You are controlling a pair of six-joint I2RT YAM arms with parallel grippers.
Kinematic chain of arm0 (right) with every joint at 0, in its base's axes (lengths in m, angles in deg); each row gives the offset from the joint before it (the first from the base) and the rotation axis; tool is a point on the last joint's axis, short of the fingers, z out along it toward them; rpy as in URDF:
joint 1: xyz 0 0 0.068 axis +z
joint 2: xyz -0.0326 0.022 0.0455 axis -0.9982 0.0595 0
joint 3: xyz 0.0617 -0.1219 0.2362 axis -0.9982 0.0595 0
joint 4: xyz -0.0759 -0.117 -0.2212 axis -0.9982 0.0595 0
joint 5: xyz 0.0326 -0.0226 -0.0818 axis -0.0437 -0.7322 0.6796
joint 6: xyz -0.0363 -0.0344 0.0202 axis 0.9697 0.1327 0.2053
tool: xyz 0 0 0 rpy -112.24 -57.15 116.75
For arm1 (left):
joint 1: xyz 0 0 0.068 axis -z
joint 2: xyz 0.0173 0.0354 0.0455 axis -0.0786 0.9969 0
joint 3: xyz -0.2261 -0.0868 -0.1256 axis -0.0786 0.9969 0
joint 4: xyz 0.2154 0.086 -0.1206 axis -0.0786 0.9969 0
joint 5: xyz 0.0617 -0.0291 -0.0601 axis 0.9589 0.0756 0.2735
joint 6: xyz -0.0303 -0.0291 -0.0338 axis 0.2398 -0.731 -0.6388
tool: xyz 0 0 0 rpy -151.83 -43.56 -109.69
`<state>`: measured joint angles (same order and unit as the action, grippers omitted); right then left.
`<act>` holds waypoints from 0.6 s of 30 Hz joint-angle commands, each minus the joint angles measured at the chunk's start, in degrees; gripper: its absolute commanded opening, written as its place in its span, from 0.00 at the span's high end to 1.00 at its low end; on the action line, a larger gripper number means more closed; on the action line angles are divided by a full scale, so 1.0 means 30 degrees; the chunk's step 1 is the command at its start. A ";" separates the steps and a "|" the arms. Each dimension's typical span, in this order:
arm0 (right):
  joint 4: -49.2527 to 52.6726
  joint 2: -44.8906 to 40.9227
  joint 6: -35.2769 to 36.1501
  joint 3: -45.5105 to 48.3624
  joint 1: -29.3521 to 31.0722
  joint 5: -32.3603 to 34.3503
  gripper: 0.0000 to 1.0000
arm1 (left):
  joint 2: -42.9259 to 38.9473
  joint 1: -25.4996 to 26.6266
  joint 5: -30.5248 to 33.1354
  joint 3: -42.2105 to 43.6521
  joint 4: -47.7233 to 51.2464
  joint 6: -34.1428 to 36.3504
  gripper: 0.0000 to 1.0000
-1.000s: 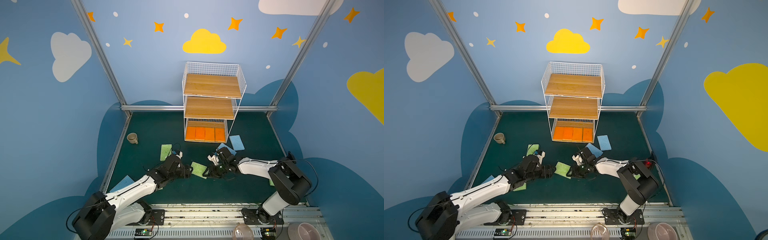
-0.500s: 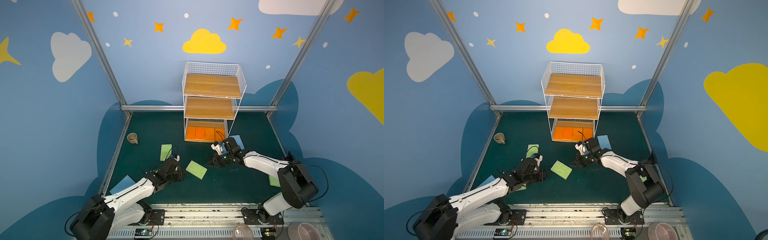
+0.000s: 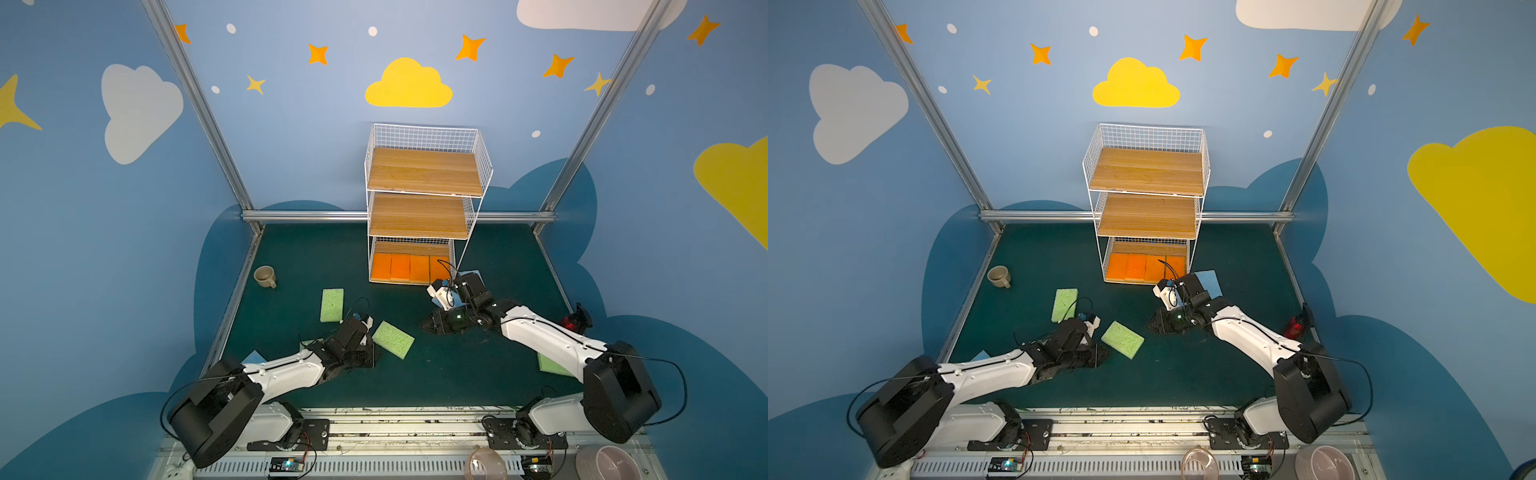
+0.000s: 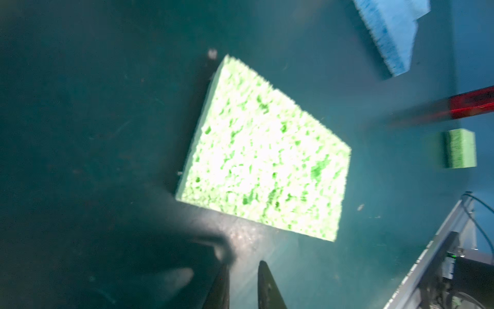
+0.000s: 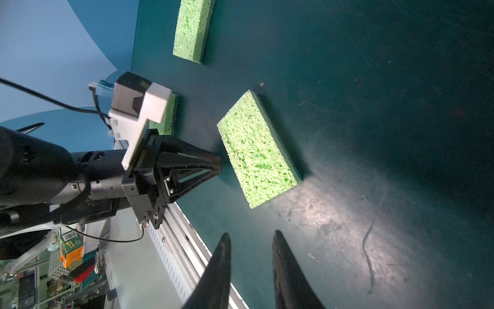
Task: Place and organize the cleaning sponges onto the shelf
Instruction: 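Lower the right gripper onto the green sponge and close on it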
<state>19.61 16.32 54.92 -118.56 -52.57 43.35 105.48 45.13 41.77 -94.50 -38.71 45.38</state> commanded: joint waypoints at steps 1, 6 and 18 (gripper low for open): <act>0.0515 -0.0848 0.0785 0.0451 0.0136 0.0365 0.72 | 0.0711 -0.0058 0.0311 -0.0920 -0.0485 0.0225 0.79; 0.0618 -0.2427 0.2062 0.1267 0.0840 0.1327 0.67 | 0.1207 -0.0374 0.1753 -0.1950 0.0162 0.0426 0.79; -0.0721 -0.3912 0.5274 0.2565 0.4507 0.3958 0.58 | 0.3685 -0.2111 0.1165 -0.4755 0.0011 0.1782 0.78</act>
<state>18.70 6.29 65.59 -111.82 -41.22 51.38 116.17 39.38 45.75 -106.91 -38.82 49.18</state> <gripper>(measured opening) 0.413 0.214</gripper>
